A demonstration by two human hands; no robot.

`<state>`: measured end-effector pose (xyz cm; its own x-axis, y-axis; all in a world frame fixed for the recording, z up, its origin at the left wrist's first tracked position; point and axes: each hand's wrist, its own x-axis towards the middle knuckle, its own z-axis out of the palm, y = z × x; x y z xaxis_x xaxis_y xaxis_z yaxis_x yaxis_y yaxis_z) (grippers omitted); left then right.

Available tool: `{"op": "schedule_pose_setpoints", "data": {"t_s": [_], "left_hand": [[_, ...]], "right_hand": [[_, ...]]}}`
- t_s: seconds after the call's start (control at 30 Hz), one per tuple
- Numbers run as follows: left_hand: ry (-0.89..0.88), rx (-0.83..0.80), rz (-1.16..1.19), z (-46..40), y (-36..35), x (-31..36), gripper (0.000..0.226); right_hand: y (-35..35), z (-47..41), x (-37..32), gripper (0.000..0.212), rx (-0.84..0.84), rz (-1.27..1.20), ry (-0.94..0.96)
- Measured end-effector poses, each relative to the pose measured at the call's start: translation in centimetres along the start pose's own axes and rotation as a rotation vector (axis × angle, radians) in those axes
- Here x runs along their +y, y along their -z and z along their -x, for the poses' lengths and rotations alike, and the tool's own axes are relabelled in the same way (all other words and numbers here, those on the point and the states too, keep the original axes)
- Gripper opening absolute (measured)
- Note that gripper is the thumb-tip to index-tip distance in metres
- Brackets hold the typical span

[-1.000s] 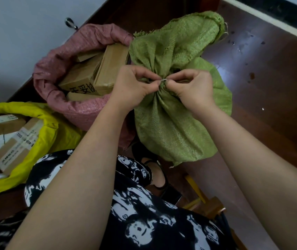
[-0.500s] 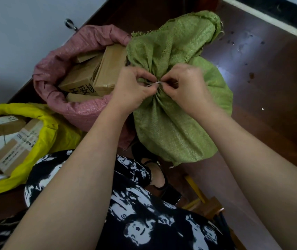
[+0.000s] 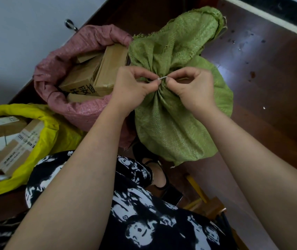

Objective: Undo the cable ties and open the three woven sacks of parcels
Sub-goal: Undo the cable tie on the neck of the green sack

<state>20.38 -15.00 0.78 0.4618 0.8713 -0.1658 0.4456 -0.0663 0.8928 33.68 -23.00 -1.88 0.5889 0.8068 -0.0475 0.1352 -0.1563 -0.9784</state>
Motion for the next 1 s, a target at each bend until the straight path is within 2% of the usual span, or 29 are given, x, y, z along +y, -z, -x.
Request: {"op": "schedule_pose_setpoints", "data": {"t_s": [0.1,0.2,0.27,0.4,0.53,0.87,1.0], "left_hand": [[0.007,0.007,0.01,-0.03,-0.15,0.01,0.012],[0.017,0.017,-0.001,-0.07,-0.16,0.0,0.011],[0.012,0.026,0.001,-0.01,-0.06,-0.02,0.008],[-0.012,0.039,-0.017,0.11,0.14,0.13,0.008],[-0.009,0.046,-0.007,0.15,0.15,0.27,0.007],[-0.031,0.058,0.002,0.05,-0.05,0.5,0.007],[-0.025,0.06,0.026,-0.07,-0.04,0.24,0.006]], "right_hand": [[0.06,-0.1,0.31,0.017,-0.008,0.006,0.014],[0.0,-0.09,-0.07,0.008,-0.061,0.201,0.236],[-0.01,-0.31,-0.33,0.012,-0.088,0.341,0.381],[-0.13,-0.66,-0.56,0.011,-0.067,0.507,0.494],[-0.22,-0.59,-0.53,0.009,-0.037,0.463,0.467],[-0.24,-0.66,-0.38,0.005,-0.009,0.211,0.243],[-0.4,-0.43,-0.11,0.012,0.013,0.099,0.149]]}}
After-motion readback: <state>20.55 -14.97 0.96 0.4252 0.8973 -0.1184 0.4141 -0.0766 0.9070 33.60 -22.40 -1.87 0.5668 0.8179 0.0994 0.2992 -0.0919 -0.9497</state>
